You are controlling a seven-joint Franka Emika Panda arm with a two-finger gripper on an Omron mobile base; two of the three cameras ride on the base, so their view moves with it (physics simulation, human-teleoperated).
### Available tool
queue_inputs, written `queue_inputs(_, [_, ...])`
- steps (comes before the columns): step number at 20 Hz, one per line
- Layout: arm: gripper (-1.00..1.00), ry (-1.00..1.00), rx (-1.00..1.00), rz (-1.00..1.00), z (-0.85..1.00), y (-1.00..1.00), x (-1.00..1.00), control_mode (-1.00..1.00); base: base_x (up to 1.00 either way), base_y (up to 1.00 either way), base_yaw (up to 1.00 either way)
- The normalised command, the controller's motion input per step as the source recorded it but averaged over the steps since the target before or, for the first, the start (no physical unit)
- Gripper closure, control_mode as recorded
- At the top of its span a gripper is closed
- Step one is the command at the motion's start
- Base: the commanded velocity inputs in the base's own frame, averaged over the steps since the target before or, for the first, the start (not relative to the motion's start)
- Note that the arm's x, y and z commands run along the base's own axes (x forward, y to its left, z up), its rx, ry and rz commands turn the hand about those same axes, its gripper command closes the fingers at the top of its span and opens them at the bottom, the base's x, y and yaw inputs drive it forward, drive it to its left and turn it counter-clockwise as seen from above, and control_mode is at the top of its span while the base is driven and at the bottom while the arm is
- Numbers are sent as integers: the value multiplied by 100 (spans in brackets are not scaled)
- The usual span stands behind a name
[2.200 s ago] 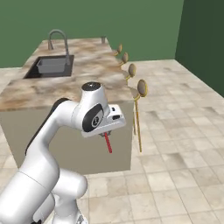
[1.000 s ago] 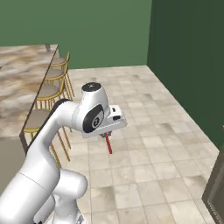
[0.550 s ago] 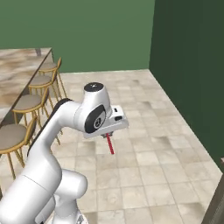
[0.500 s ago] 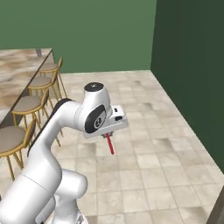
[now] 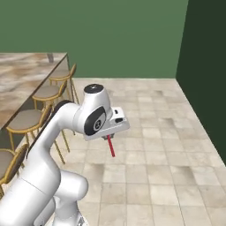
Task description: Take a straw from the drawer in front and place it inside the glass cup on the dining counter.
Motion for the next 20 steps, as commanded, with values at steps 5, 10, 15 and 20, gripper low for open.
queue_inputs(5, [100,0,0,0,0,0,0,100,100,-56,27])
queue_inputs(10, [100,0,0,0,0,0,0,100,100,-42,28])
queue_inputs(15, [100,0,0,0,0,0,0,100,100,-37,35])
queue_inputs(20, [100,0,0,0,0,0,0,100,100,-51,41])
